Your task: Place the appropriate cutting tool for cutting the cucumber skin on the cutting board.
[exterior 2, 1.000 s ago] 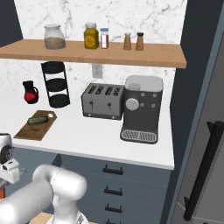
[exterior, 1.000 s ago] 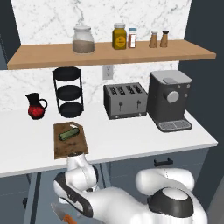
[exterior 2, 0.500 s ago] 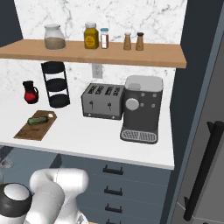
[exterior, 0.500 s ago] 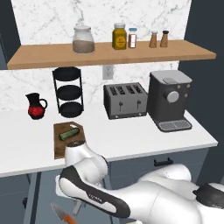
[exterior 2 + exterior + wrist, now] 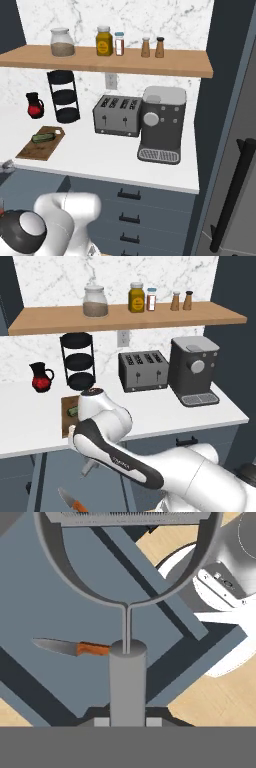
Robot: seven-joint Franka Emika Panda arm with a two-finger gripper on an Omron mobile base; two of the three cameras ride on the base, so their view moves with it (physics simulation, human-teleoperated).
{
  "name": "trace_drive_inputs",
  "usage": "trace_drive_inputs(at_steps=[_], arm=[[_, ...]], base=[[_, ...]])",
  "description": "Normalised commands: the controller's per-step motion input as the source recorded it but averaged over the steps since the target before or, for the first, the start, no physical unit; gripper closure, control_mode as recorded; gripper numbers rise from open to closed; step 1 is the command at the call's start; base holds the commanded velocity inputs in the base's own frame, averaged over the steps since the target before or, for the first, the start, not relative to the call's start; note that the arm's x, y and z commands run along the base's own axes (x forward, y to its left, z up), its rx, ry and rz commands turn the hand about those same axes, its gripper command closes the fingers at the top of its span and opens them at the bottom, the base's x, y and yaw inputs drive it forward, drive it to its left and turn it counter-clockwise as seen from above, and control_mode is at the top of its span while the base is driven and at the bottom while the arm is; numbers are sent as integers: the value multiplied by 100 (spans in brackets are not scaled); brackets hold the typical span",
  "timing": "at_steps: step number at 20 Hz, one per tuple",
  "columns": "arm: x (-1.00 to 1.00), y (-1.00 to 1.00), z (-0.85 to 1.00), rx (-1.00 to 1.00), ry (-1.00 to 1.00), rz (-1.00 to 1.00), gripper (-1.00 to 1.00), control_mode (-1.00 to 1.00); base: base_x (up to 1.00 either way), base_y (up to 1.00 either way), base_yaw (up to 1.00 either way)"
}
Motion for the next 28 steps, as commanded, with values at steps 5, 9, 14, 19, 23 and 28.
trace_drive_inputs(at_steps=[5,9,14,19,23,28], arm=[[100,28,50,-8,7,-19,100,-100],[98,32,3,-7,5,-15,100,-100],[75,18,-24,-8,1,-7,100,-100],[70,0,-39,-3,0,-5,100,-100],[68,0,-47,0,-1,-5,100,-100],[59,0,-50,0,-4,-5,100,-100]], base=[[0,0,0],[0,0,0],[0,0,0],[0,0,0],[0,0,0],[0,0,0]])
